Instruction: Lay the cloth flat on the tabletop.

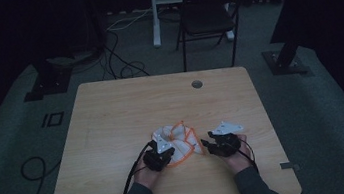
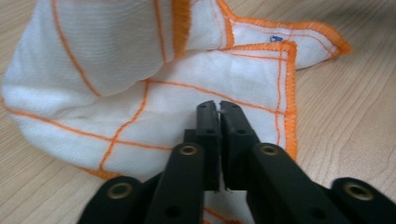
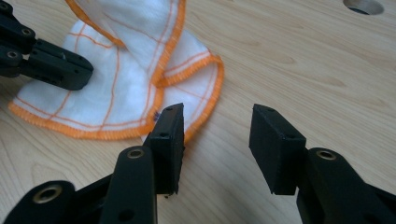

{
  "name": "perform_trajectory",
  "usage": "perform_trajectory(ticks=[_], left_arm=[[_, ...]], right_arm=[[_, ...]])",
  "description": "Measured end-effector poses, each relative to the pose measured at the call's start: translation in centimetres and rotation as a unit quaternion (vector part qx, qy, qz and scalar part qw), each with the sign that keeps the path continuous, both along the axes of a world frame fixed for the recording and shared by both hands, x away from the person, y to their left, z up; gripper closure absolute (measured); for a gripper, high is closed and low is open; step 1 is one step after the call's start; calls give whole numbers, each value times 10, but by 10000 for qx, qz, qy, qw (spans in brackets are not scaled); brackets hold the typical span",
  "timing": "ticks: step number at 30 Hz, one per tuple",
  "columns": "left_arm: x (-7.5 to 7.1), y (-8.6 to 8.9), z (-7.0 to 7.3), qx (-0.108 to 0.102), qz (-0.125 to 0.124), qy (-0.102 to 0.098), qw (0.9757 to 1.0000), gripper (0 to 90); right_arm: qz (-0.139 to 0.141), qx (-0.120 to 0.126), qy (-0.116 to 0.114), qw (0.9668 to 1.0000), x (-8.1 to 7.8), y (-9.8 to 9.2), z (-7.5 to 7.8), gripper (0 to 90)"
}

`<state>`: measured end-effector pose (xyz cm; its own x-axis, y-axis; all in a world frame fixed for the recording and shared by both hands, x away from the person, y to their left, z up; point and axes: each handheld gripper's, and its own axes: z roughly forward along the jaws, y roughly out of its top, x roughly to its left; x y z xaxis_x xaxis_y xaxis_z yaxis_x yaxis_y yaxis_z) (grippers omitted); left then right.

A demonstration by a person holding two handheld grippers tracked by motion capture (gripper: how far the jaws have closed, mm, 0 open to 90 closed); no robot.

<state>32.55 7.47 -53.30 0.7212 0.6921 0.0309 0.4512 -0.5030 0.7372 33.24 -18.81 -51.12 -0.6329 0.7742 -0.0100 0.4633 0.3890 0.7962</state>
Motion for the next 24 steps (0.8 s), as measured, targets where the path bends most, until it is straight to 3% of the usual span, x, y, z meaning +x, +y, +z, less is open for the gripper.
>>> perform_trajectory(ticks=[9, 24], left_arm=[[-4, 7, 0, 73, -5, -27, 10000, 899], [-3, 31, -1, 121, 296, -100, 9994, 835]], right_arm=[[98, 38, 31, 9999, 7, 12, 0, 558], [345, 232, 70, 9991, 21, 33, 4, 555]])
